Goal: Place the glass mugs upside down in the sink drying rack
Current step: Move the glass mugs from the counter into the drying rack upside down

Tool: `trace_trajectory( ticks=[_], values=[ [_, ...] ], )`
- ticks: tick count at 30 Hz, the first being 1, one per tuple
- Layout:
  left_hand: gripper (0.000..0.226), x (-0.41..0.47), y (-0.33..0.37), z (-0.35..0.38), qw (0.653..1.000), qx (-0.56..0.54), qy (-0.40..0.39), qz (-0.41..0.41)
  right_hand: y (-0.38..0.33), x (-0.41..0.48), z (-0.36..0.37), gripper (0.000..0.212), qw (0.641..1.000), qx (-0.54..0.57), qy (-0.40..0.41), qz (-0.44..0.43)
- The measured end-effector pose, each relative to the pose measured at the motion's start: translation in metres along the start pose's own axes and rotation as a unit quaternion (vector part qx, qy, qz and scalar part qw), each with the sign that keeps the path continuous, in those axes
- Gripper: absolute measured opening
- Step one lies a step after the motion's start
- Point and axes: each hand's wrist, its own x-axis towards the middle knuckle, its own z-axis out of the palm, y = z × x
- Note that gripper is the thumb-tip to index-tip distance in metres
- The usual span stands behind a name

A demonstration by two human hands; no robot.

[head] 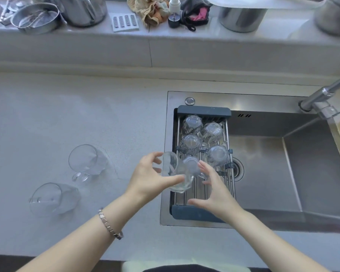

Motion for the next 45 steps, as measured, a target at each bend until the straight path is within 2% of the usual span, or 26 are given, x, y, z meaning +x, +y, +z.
trace_trajectory(
  ticks=[4,6,8,11,12,14,17,20,25,29,33,35,38,40,43,45],
  values=[
    [0.073,-0.003,0.016,0.029,0.975,-0.180,-0.118,-0.055,-0.008,-0.020,-0.012,0.078,0.980,0.151,0.120,-0.046],
    [0.078,0.000,0.015,0.041,0.971,-0.159,-0.173,-0.054,-0.006,-0.026,-0.027,0.073,0.980,0.122,0.148,-0.052],
    [0.069,0.005,0.013,0.047,0.977,-0.066,-0.201,-0.014,0.002,-0.028,-0.045,0.070,0.988,0.009,0.149,-0.043],
    [0.051,0.020,0.010,0.051,0.976,0.123,-0.146,0.104,0.015,-0.026,-0.067,0.063,0.981,-0.148,0.125,-0.007],
    [0.048,0.026,0.011,0.052,0.961,0.196,-0.126,0.151,0.017,-0.024,-0.071,0.063,0.974,-0.193,0.116,0.011],
    [0.049,0.038,0.012,0.060,0.904,0.339,-0.112,0.235,0.020,-0.020,-0.073,0.065,0.958,-0.264,0.098,0.060],
    [0.057,0.053,0.010,0.083,0.811,0.495,-0.129,0.285,0.021,-0.009,-0.067,0.066,0.944,-0.297,0.106,0.098],
    [0.061,0.067,0.005,0.097,0.763,0.568,-0.140,0.274,0.023,0.005,-0.056,0.065,0.942,-0.306,0.106,0.091],
    [0.076,0.081,-0.004,0.089,0.733,0.593,-0.167,0.289,0.037,0.026,-0.042,0.067,0.942,-0.282,0.137,0.123],
    [0.077,0.075,-0.012,0.087,0.743,0.577,-0.177,0.290,0.056,0.027,-0.026,0.066,0.943,-0.257,0.148,0.151],
    [0.078,0.075,-0.011,0.088,0.766,0.553,-0.167,0.282,0.063,0.034,-0.018,0.065,0.934,-0.228,0.216,0.168],
    [0.077,0.073,-0.010,0.087,0.775,0.545,-0.168,0.272,0.059,0.041,-0.016,0.069,0.933,-0.216,0.222,0.184],
    [0.074,0.070,-0.012,0.087,0.787,0.534,-0.167,0.262,0.052,0.048,-0.019,0.081,0.935,-0.227,0.170,0.214],
    [0.071,0.065,-0.013,0.083,0.806,0.513,-0.157,0.249,0.043,0.047,-0.027,0.081,0.936,-0.243,0.138,0.213],
    [0.057,0.052,-0.017,0.059,0.865,0.442,-0.103,0.213,0.022,0.037,-0.035,0.057,0.938,-0.289,0.101,0.163],
    [0.048,0.043,-0.025,0.029,0.886,0.418,-0.064,0.191,0.001,0.035,-0.032,0.046,0.953,-0.276,0.055,0.114]
  ],
)
